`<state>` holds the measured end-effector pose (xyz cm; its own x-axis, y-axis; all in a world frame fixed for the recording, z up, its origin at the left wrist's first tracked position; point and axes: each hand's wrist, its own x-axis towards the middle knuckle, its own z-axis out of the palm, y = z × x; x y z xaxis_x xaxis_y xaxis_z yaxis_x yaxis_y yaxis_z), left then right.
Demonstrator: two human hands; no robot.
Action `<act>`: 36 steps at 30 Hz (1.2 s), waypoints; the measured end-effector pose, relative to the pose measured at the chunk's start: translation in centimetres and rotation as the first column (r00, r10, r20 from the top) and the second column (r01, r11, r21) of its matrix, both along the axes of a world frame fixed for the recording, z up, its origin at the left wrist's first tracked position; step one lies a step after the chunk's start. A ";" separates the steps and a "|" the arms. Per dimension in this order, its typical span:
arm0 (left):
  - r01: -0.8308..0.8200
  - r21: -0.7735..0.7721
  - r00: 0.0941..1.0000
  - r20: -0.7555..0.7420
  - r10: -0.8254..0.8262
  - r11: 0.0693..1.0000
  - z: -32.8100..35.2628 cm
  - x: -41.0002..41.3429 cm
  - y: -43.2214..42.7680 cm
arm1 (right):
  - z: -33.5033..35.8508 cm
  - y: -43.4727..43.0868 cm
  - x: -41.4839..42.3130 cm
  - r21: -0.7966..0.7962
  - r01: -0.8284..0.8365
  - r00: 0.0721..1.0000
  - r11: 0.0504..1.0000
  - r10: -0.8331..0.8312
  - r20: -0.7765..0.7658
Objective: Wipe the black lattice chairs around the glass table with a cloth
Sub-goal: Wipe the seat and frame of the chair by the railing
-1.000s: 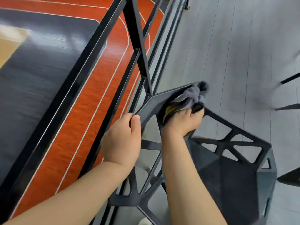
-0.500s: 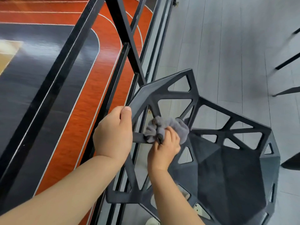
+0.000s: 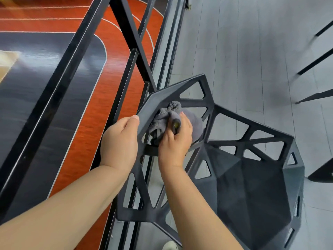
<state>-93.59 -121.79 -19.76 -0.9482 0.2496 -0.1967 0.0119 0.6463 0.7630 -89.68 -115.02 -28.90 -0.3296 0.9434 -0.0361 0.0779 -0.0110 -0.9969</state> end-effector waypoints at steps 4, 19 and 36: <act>-0.069 0.061 0.997 0.027 0.067 0.996 -0.1 0.1 -0.2 | 0.5 -1.9 0.5 0.118 0.060 0.994 0.991 -0.049 -0.095; -0.126 0.198 0.986 0.133 0.101 0.972 -0.5 -0.3 -1.0 | -5.5 0.1 5.6 0.120 -0.371 0.861 0.921 0.292 0.416; -0.171 0.271 0.949 0.303 0.085 0.947 -0.4 -0.7 -1.2 | -3.5 -4.6 7.2 -0.284 -0.214 0.912 0.934 0.296 0.284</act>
<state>-94.27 -123.00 -20.18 -0.8908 0.2168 -0.3993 -0.3006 0.3778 0.8757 -82.51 -119.64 -32.39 -0.4904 0.7770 -0.3946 0.4213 -0.1850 -0.8879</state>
